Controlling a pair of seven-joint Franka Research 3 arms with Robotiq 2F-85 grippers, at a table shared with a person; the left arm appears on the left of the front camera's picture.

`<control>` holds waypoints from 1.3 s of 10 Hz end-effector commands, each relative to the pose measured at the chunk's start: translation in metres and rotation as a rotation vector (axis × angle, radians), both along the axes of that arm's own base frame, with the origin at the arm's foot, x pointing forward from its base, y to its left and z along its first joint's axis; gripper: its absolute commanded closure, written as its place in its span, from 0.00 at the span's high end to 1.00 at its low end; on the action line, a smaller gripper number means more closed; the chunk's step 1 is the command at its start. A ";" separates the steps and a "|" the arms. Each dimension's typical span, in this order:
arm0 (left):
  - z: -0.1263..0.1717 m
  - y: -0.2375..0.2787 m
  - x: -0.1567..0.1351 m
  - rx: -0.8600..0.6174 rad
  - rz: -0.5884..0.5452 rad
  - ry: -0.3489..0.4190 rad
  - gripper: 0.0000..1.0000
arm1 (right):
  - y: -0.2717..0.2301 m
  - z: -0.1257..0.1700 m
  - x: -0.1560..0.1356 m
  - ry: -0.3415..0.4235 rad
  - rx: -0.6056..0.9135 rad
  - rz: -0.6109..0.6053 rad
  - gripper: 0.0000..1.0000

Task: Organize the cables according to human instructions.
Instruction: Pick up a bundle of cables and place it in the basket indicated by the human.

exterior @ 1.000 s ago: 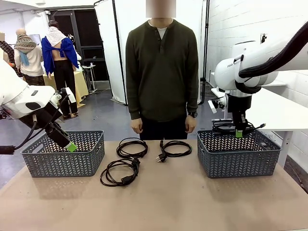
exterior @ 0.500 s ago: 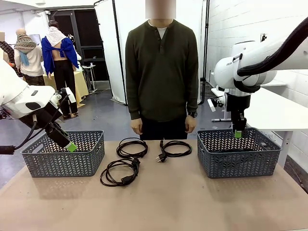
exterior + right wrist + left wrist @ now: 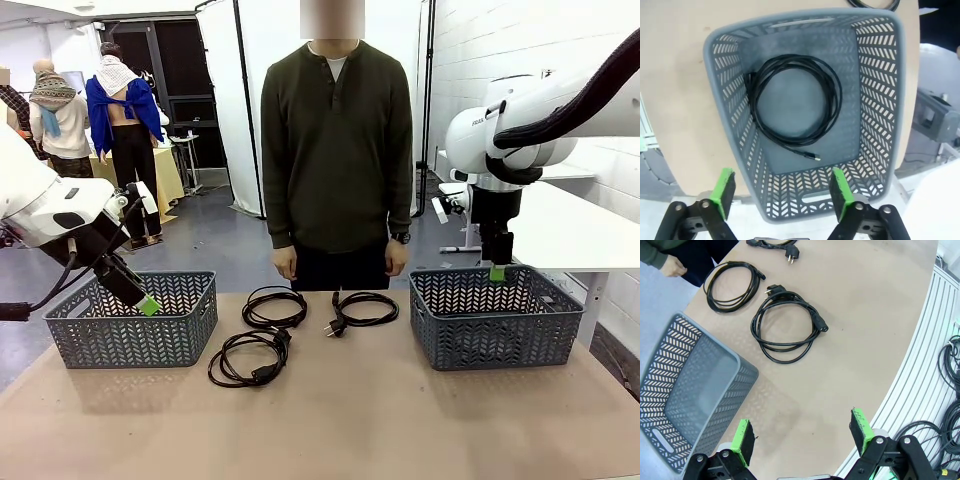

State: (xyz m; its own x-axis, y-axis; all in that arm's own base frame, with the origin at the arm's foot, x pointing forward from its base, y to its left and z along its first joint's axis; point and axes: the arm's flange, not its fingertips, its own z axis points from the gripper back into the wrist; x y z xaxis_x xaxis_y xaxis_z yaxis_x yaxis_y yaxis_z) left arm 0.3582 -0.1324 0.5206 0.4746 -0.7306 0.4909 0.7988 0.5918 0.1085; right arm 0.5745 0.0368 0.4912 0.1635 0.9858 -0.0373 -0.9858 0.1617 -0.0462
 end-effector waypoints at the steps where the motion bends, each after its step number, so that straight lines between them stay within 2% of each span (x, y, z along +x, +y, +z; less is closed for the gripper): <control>1: -0.001 0.001 0.002 0.000 0.002 -0.012 1.00 | 0.001 0.003 0.004 0.023 0.011 -0.017 1.00; 2: -0.001 0.001 0.002 0.000 0.002 -0.012 1.00 | 0.003 0.003 0.004 0.012 0.005 -0.037 1.00; 3: -0.001 0.001 0.002 0.000 0.002 -0.012 1.00 | 0.000 0.000 0.000 0.005 0.000 0.000 1.00; 13: -0.001 0.001 0.002 0.000 0.002 -0.012 1.00 | 0.001 0.000 -0.001 0.005 -0.001 -0.004 1.00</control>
